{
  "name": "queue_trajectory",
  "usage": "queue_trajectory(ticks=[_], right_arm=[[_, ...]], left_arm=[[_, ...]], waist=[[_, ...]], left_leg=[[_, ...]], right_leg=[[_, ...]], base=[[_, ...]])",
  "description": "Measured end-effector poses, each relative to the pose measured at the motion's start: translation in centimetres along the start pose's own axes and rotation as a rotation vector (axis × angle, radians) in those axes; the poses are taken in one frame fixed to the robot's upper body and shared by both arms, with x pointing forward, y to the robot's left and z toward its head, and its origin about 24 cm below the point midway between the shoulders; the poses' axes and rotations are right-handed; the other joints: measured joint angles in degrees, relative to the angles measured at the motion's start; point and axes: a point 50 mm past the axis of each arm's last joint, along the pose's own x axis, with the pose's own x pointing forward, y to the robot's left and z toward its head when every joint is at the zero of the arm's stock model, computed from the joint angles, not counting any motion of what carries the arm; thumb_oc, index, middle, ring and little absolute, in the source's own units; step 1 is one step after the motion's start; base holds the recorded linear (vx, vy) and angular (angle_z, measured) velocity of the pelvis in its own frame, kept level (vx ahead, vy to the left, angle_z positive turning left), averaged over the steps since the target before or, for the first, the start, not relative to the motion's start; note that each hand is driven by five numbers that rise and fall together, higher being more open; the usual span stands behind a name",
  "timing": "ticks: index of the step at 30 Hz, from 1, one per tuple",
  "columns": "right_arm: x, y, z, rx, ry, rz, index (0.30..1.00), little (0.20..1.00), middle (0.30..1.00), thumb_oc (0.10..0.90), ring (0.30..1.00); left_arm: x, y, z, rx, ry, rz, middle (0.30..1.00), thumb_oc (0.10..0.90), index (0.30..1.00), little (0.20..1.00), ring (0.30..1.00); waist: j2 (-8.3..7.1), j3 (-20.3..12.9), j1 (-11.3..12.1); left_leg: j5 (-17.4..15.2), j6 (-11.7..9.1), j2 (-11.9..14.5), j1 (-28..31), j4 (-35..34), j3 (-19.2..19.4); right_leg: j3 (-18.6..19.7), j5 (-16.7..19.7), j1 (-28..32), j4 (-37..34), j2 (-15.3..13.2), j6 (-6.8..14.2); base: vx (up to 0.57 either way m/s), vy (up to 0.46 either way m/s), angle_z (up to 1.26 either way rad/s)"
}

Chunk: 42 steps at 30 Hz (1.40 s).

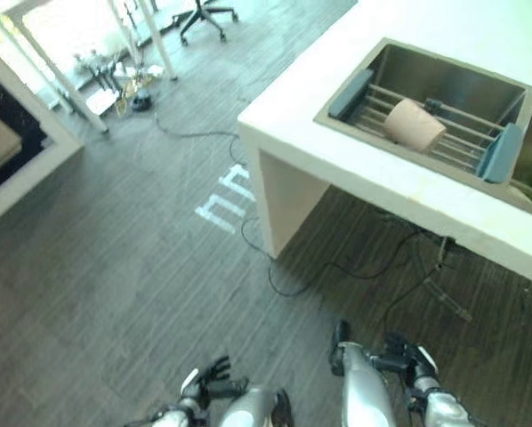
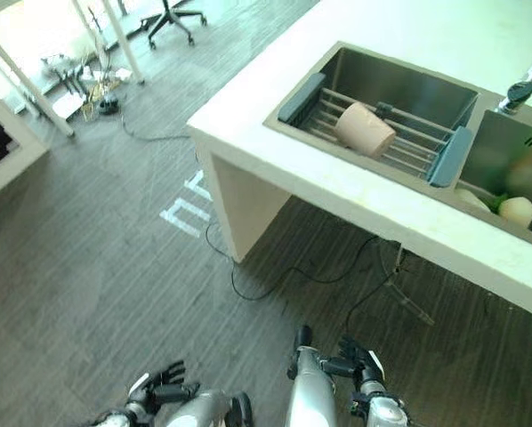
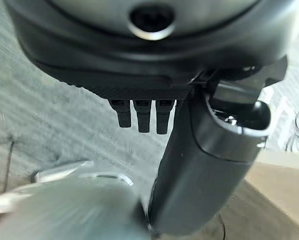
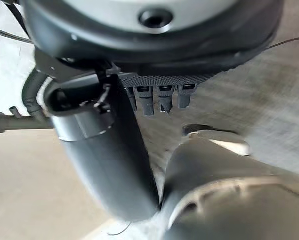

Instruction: Place the dishes in the dishwasher.

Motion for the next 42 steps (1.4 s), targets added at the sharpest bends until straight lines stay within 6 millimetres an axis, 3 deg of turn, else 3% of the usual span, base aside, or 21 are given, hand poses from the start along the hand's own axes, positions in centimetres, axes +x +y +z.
queue_trajectory(ticks=[1,3,4,5,6,8,10,12,14,17,20,23,25,26,29,31,34,35,38,40,42], right_arm=[[-0.3,-0.2,-0.7,-0.008,0.029,-0.004,0.9,0.9,0.9,0.8,0.9],[-0.1,-0.4,-0.4,-0.014,0.034,-0.01,0.9,0.9,0.9,0.8,0.9],[0.1,-0.3,-0.1,-0.018,0.031,-0.009,0.9,0.9,0.9,0.8,0.9],[0.3,-0.1,0.2,-0.027,0.017,-0.006,0.9,0.9,0.9,0.8,0.9],[0.4,-0.1,0.4,-0.027,0.016,-0.008,0.9,0.9,0.9,0.8,0.9],[0.2,-0.4,-0.4,-0.039,0.051,-0.016,0.9,0.9,0.9,0.8,0.9],[0.1,-0.7,-0.5,-0.048,0.057,-0.025,0.9,0.9,0.9,0.8,0.9],[0.0,-1.4,-0.6,-0.054,0.076,-0.047,0.9,0.9,0.9,0.8,0.9],[-0.4,-1.8,-1.8,-0.054,0.138,-0.076,0.9,0.9,0.9,0.8,0.9],[-0.5,-2.2,-2.1,-0.047,0.158,-0.098,0.9,0.9,0.9,0.8,0.9],[-1.3,-1.9,-3.9,-0.005,0.211,-0.108,0.9,0.9,0.9,0.8,0.9],[-1.3,-0.6,-4.5,0.017,0.237,-0.086,0.9,0.9,0.9,0.8,0.9],[-1.1,0.3,-4.4,0.028,0.238,-0.068,0.9,0.9,0.9,0.8,0.9],[-1.1,0.6,-4.5,0.024,0.238,-0.059,0.9,0.9,0.9,0.8,0.9],[-0.9,0.3,-4.1,0.02,0.228,-0.066,0.9,0.9,0.9,0.8,0.9],[-0.8,-0.3,-3.6,0.022,0.204,-0.084,0.9,0.9,0.9,0.8,0.9],[-0.7,-0.3,-3.5,0.013,0.212,-0.075,0.9,0.9,0.9,0.8,0.9],[-0.6,-0.2,-3.4,0.012,0.219,-0.076,0.9,0.9,0.9,0.8,0.9],[-0.8,-0.3,-3.8,0.012,0.228,-0.075,0.9,0.9,0.9,0.8,0.9],[-0.9,-0.8,-3.7,0.006,0.224,-0.086,0.9,0.9,0.9,0.8,0.9],[-1.5,-1.9,-4.4,-0.003,0.248,-0.114,0.9,0.9,0.9,0.8,0.9]], left_arm=[[-0.2,-0.1,-0.6,0.01,0.024,0.019,0.9,0.8,0.9,0.9,0.9],[-0.3,-0.2,-1.2,-0.004,0.045,0.047,0.9,0.8,0.9,0.9,0.9],[-0.2,-0.2,-1.3,-0.036,0.05,0.075,0.9,0.8,0.9,0.9,0.9],[0.1,0.4,-0.2,-0.022,0.017,0.097,0.9,0.8,0.9,0.9,0.9],[0.4,0.7,0.7,-0.019,-0.006,0.103,0.9,0.8,0.9,0.9,0.9],[0.5,0.8,1.4,-0.003,-0.033,0.101,0.9,0.8,0.9,0.9,0.9],[0.5,0.8,1.5,0.006,-0.035,0.099,0.9,0.8,0.9,0.9,0.9],[0.7,0.6,1.9,0.004,-0.044,0.094,0.9,0.8,0.9,0.9,0.9],[0.9,0.7,1.9,0.007,-0.027,0.098,0.9,0.8,0.9,0.9,0.9],[0.6,0.8,0.7,0.004,0.025,0.101,0.9,0.8,0.9,0.9,0.9],[0.3,1.0,-0.2,-0.001,0.075,0.11,0.9,0.8,0.9,0.9,0.9],[0.1,1.2,-0.7,-0.016,0.089,0.116,0.9,0.8,0.9,0.9,0.9],[-0.2,1.4,-1.4,-0.023,0.108,0.124,0.9,0.8,0.9,0.9,0.9],[-0.3,1.6,-1.6,-0.031,0.114,0.135,0.9,0.8,0.9,0.9,0.9],[-0.5,2.1,-2.0,-0.063,0.118,0.164,0.9,0.8,0.9,0.9,0.9],[-0.4,2.4,-1.6,-0.111,0.085,0.191,0.9,0.8,0.9,0.9,0.9],[-0.3,3.4,0.2,-0.2,-0.038,0.258,0.9,0.8,0.9,0.9,0.9],[-0.5,3.6,0.1,-0.236,-0.048,0.285,0.9,0.8,0.9,0.9,0.9],[-1.7,4.6,-1.7,-0.282,-0.044,0.385,0.9,0.8,0.9,0.9,0.9],[-1.9,4.8,-1.9,-0.296,-0.054,0.423,0.9,0.8,0.9,0.9,0.9],[-1.6,5.1,0.8,-0.324,-0.184,0.442,0.9,0.8,0.9,0.9,0.9]], waist=[[-0.25,-0.7,0.1],[-1.21,-1.5,1.2],[-2.2,-2.3,1.6],[-4.24,-2.9,1.8],[-5.19,-2.8,2.3],[-6.4,-2.9,3.3],[-5.12,-3.2,2.4],[-2.99,-2.8,2.3],[-2.72,-2.5,2.7],[-2.2,-2.5,2.9],[-2.71,-2.4,3.0],[-3.17,-2.4,3.2],[-3.23,-2.4,4.0],[-3.66,-2.3,4.7],[-3.66,-2.2,4.6],[-2.96,-2.0,4.4],[-2.81,-2.3,4.3],[-2.56,-2.4,4.6],[-4.5,-4.4,4.6],[-3.99,-5.5,4.9],[-3.89,-6.2,4.5]], left_leg=[[0.6,-1.1,-0.1,1.3,0.5,-0.5],[5.4,-3.9,-0.7,1.3,4.0,-0.8],[7.5,-3.4,-0.8,-2.7,12.2,-1.2],[5.1,-2.4,-1.8,-10.6,20.4,-2.6],[4.6,-1.6,-3.3,-14.6,19.4,-3.8],[5.6,0.4,-7.3,-16.1,3.5,-8.2],[9.0,0.4,-7.3,-20.0,-3.6,-11.2],[12.5,-1.0,-6.4,-24.0,-3.6,-13.6],[14.8,-2.3,-6.5,-25.6,-3.7,-13.7],[15.5,-0.5,-5.2,-23.1,-4.0,-11.4],[20.6,2.7,-5.0,-18.5,-8.0,-8.5],[21.2,3.6,-5.3,-17.8,-8.4,-7.0],[20.4,4.6,-4.2,-18.0,-7.5,-4.9],[18.5,5.1,-3.6,-18.0,-5.8,-3.6],[16.8,5.3,-1.7,-17.1,-4.2,-1.7],[16.6,5.2,-1.4,-16.8,-3.8,-1.6],[17.3,4.0,0.3,-19.0,-3.8,-3.8],[17.5,3.0,0.9,-18.5,-4.1,-3.6],[17.6,0.2,1.4,-17.8,-5.5,-1.9],[14.5,-0.1,2.8,-18.5,-1.2,-2.0],[15.5,-1.8,3.8,-17.5,-4.3,-1.7]], right_leg=[[1.4,2.9,4.4,-4.0,2.6,-4.2],[3.1,2.8,7.3,-5.8,3.1,-4.9],[4.8,2.6,7.8,-6.1,2.9,-5.2],[7.6,1.2,9.7,-8.3,3.0,-6.1],[8.6,1.2,10.5,-9.2,3.0,-6.1],[11.4,1.4,13.1,-11.1,3.3,-5.7],[12.2,0.8,13.3,-11.1,5.0,-4.7],[13.1,0.8,14.0,-11.5,7.2,-4.8],[14.4,0.1,14.1,-11.0,7.4,-5.1],[16.7,-0.9,12.9,-9.7,7.5,-4.3],[15.8,-5.8,10.6,-3.3,5.9,-2.0],[11.9,-6.8,10.3,-3.0,3.2,-0.4],[5.5,-6.4,10.9,-4.1,0.6,0.3],[3.0,-5.4,11.4,-4.2,-0.7,2.2],[0.4,-5.4,6.4,8.3,-3.7,5.4],[1.8,-6.2,6.0,6.4,-8.3,6.6],[5.3,-5.5,7.8,-6.0,-5.8,6.4],[4.8,-4.5,7.6,-5.5,-5.7,5.9],[4.6,-2.9,4.8,-2.6,-7.3,6.1],[3.4,-1.4,3.5,-3.7,-6.2,5.2],[3.5,0.1,1.7,-2.9,-5.4,4.4]], base=[[0.24,-0.296,0.2],[0.17,-0.246,-0.36],[0.15,-0.18,-0.71],[0.15,-0.114,-0.63],[0.15,-0.033,-0.61],[0.09,0.054,-0.72],[0.07,0.072,-0.56],[0.03,0.097,-0.45],[0.02,0.145,-0.43],[0.07,0.089,-0.5],[0.07,0.063,-0.18],[0.07,0.069,-0.29],[0.06,0.021,-0.63],[0.06,-0.012,-0.68],[0.02,-0.165,-0.5],[0.01,-0.241,-0.04],[0.13,-0.257,0.33],[0.09,-0.226,-0.05],[-0.02,-0.133,-0.14],[-0.04,-0.052,-0.3],[0.04,-0.01,-0.37]])
